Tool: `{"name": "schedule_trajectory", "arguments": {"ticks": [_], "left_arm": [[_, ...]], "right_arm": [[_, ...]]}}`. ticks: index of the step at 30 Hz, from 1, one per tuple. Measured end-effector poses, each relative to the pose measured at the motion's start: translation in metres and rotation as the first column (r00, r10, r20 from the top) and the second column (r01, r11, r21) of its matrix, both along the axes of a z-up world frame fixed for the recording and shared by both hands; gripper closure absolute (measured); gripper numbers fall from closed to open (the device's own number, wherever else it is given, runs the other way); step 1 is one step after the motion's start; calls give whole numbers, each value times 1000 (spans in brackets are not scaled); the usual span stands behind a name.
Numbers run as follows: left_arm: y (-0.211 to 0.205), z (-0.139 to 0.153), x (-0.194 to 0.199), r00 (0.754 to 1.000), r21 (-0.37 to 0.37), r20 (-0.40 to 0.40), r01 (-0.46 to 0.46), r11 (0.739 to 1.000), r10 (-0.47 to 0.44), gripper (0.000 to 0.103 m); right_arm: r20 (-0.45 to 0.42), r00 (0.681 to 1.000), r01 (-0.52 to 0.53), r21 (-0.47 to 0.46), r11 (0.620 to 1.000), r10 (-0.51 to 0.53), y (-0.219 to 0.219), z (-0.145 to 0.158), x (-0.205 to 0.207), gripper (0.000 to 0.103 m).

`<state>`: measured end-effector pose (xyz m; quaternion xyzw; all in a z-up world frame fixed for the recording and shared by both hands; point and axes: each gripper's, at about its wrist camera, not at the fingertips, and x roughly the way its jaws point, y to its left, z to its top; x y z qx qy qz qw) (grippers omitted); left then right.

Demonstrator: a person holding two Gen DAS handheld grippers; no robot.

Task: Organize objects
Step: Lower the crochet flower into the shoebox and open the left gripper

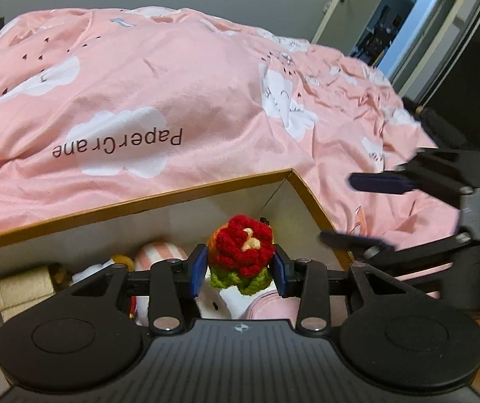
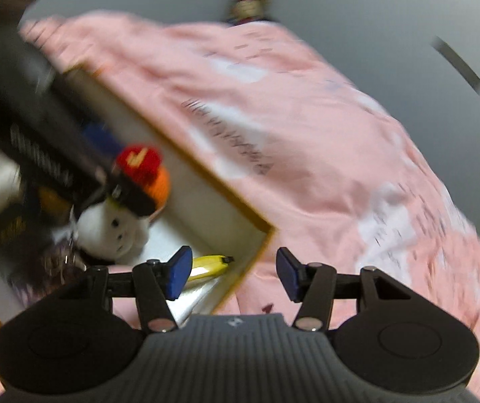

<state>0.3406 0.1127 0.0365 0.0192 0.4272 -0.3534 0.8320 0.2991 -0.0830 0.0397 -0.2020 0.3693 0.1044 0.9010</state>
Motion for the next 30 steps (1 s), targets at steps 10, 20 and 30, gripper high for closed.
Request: {"name": "schedule_trajectory", "arguments": {"ticks": [10,20,30], "left_arm": [[-50,-28,28,999,168,-19,38,985,-35,58],[-49,-48,39,999,172,-48,-14,985,22,50],[-8,19,-15,994,43,83,-76,996,72,41]], "right_arm": [[-15,979,203,214,956,-204,-28,-11,4,51],[-47,971,238,280,930,-234,-29,-23,1,48],[-56,960,275,371,887,-274,-23,3,-35,36]]}}
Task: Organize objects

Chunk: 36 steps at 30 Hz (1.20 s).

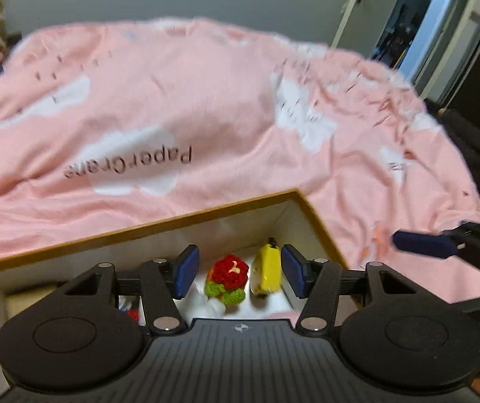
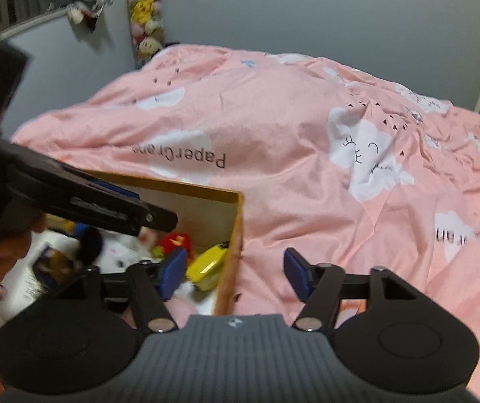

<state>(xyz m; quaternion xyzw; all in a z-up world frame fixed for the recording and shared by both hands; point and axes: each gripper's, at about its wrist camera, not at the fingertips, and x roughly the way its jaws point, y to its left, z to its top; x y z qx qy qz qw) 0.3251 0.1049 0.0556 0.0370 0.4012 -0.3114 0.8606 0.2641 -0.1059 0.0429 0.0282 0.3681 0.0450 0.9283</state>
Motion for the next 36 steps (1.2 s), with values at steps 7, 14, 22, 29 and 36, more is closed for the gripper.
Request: {"name": "schedule_trajectory", "arguments": {"ticks": [7,14,22,29,36], "left_arm": [[64,77,-93,953,-27,283,-105,994,109,41],[101,90,-182,852,-89,448,-259,962,271,33],[114,59,-231,839,-82,437,-320,944,323,23],[122,32,-235,871,-40,311,-389,921,381,23],[121,19,-237,865,-12,308,-412,911,396,23]], "right_arm": [[44,999,-24,97,995,20,28,55,-53,26],[249,966,35,121,992,-64,67,83,-135,14],[325,945,12,59,998,-31,102,72,-191,6],[249,967,44,37,998,-52,108,51,-198,5],[220,971,74,75,994,-89,100,34,-185,3]]}}
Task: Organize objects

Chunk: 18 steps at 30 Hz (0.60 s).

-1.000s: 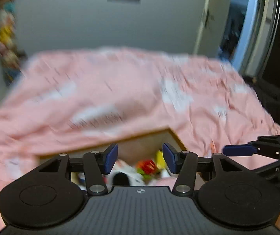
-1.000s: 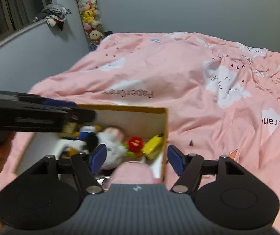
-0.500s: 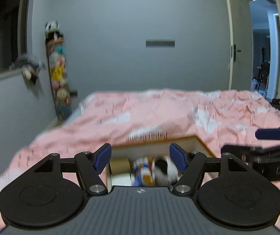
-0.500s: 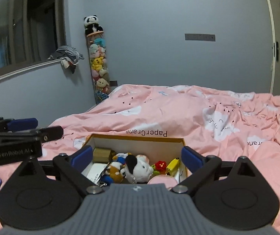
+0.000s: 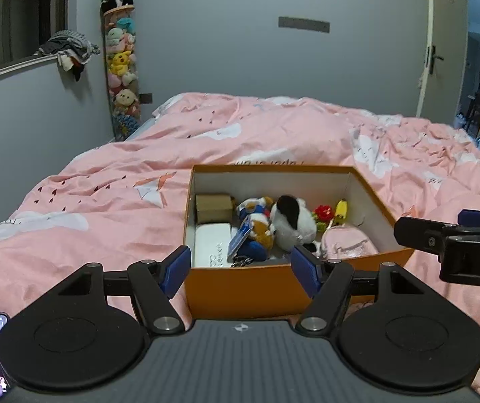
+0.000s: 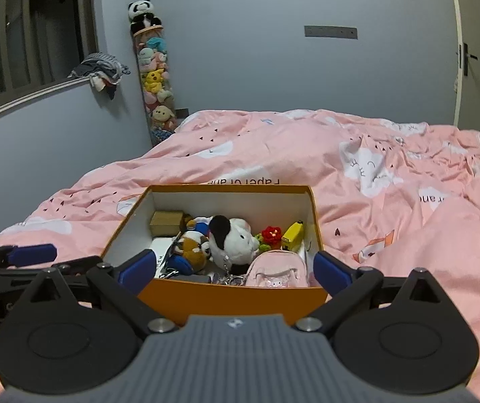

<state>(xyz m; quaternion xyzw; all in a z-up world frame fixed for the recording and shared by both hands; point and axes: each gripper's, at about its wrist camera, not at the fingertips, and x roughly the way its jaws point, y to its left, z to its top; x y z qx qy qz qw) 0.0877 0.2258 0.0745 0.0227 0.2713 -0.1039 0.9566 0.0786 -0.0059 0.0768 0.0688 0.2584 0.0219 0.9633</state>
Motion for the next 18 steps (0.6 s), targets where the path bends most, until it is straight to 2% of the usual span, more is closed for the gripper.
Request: {"name": "schedule_trajectory", "arguments": {"ticks": [3,7,10,14,18], "left_arm": [[-2,-8,6,1000,12,-7,-9,1000,9,23],[-4,-19,20,999,9,-40,-28,1000,28,24],[-2,-25,25,998,-5,-45,-53,999,53,24],[-5,-30,29,998,19,-28,-47,999,47,24],[-3,-32,35,998,5,-42,-40,999,40,24]], "right_arm": [[-32,999,-5,10,1000,5,0,-14,9,3],[-63,998,-3,-22,1000,2,1,-29,23,3],[-55,998,16,-31,999,-18,-3,-34,26,3],[-59,998,26,-29,999,-28,-7,-41,32,3],[-75,997,28,-26,999,-30,-7,-47,40,3]]}}
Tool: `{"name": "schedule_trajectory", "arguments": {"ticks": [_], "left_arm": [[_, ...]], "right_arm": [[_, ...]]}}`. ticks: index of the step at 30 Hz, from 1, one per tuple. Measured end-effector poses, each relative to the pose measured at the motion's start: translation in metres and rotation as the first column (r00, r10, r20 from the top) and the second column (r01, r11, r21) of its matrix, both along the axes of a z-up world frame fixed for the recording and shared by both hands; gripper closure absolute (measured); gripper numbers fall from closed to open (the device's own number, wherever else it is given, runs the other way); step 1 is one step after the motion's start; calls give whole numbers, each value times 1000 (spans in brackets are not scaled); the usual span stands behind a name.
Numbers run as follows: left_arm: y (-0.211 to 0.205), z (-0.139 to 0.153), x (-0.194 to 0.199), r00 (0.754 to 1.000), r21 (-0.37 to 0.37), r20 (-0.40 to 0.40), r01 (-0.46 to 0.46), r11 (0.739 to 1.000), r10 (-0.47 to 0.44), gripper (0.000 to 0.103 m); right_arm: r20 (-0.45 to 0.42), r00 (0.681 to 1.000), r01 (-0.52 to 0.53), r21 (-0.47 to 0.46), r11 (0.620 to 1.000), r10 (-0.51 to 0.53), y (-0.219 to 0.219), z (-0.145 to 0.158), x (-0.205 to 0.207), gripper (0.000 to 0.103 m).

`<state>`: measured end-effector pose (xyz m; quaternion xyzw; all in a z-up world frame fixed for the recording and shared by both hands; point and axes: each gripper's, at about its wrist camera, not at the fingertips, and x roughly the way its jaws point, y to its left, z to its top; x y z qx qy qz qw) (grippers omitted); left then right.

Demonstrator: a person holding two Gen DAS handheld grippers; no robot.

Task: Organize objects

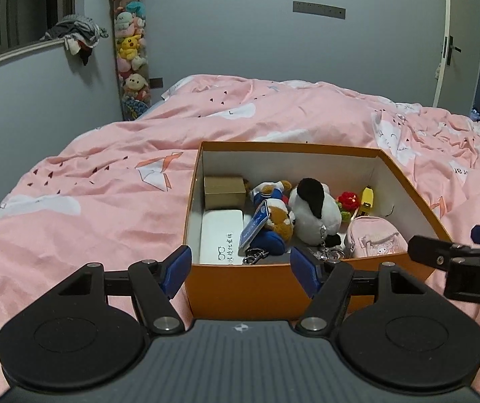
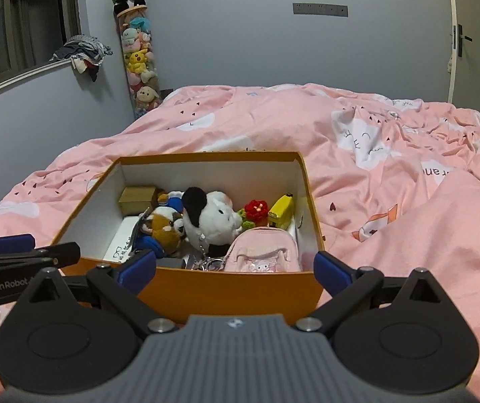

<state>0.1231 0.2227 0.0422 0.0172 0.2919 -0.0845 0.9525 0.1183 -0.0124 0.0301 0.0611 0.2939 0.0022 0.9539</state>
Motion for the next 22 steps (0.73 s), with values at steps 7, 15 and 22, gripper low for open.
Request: {"name": "schedule_trajectory", "arguments": {"ticks": [7,15,22], "left_arm": [[-3,-5,0,1000,3,-12,14,1000,-14,24],[0,-4,-3,1000,0,6,17,1000,-17,24],[-1,-4,-6,1000,-4,6,29,1000,-29,24]], "right_arm": [[-8,1000,-26,-13,1000,26,6,-7,1,3],[10,1000,-15,5,1000,15,3,-5,-1,3],[5,999,-35,-7,999,35,8,-8,-5,3]]}}
